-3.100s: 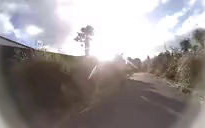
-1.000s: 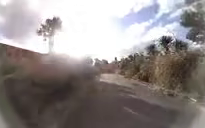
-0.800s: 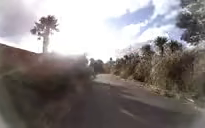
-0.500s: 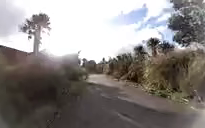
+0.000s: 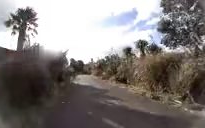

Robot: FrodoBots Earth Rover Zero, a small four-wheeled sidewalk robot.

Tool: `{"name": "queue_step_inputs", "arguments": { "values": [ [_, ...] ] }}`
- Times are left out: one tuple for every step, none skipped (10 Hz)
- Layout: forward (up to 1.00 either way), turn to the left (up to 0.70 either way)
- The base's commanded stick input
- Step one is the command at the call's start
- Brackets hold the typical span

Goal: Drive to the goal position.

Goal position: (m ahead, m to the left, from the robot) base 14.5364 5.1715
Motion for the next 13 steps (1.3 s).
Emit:
{"name": "queue_step_inputs", "arguments": {
  "values": [
    [0.5, 0.03],
    [0.5, 0.03],
    [0.5, 0.03],
    [0.5, 0.03],
    [0.5, 0.03],
    [0.5, 0.03],
    [0.5, 0.03],
    [0.5, 0.03],
    [0.5, 0.03],
    [0.5, 0.03],
    [0.5, 0.03],
    [0.5, 0.03],
    [0.5, 0.03]
  ]
}}
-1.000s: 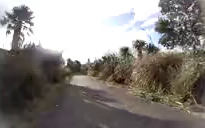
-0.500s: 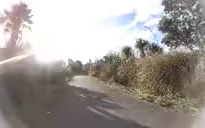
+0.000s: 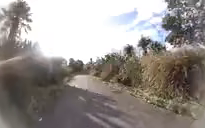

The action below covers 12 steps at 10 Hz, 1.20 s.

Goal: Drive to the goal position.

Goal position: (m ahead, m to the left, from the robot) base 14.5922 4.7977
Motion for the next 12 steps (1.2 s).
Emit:
{"name": "queue_step_inputs", "arguments": {
  "values": [
    [0.5, 0.03],
    [0.5, 0.03],
    [0.5, 0.03],
    [0.5, 0.03],
    [0.5, 0.03],
    [0.5, 0.03],
    [0.5, 0.03],
    [0.5, 0.03],
    [0.5, 0.03],
    [0.5, 0.03],
    [0.5, 0.03],
    [0.5, 0.03]
  ]
}}
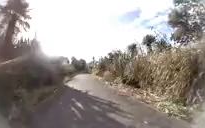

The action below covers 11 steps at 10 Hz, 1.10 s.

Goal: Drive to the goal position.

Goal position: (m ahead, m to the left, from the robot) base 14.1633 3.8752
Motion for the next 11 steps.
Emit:
{"name": "queue_step_inputs", "arguments": {
  "values": [
    [0.5, 0.03],
    [0.5, 0.03],
    [0.5, 0.03],
    [0.5, 0.03],
    [0.5, 0.03],
    [0.5, 0.03],
    [0.5, 0.03],
    [0.5, 0.03],
    [0.5, 0.03],
    [0.5, 0.03],
    [0.5, 0.03]
  ]
}}
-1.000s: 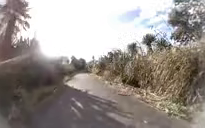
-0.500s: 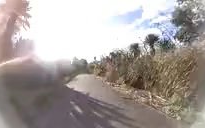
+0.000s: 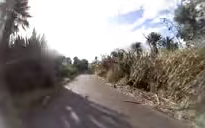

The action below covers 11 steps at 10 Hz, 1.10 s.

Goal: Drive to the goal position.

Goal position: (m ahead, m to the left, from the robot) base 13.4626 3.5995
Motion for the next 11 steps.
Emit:
{"name": "queue_step_inputs", "arguments": {
  "values": [
    [0.5, 0.03],
    [0.5, 0.03],
    [0.5, 0.03],
    [0.5, 0.03],
    [0.5, 0.03],
    [0.5, 0.03],
    [0.5, 0.03],
    [0.5, 0.03],
    [0.5, 0.03],
    [0.5, 0.03],
    [0.5, 0.03]
  ]
}}
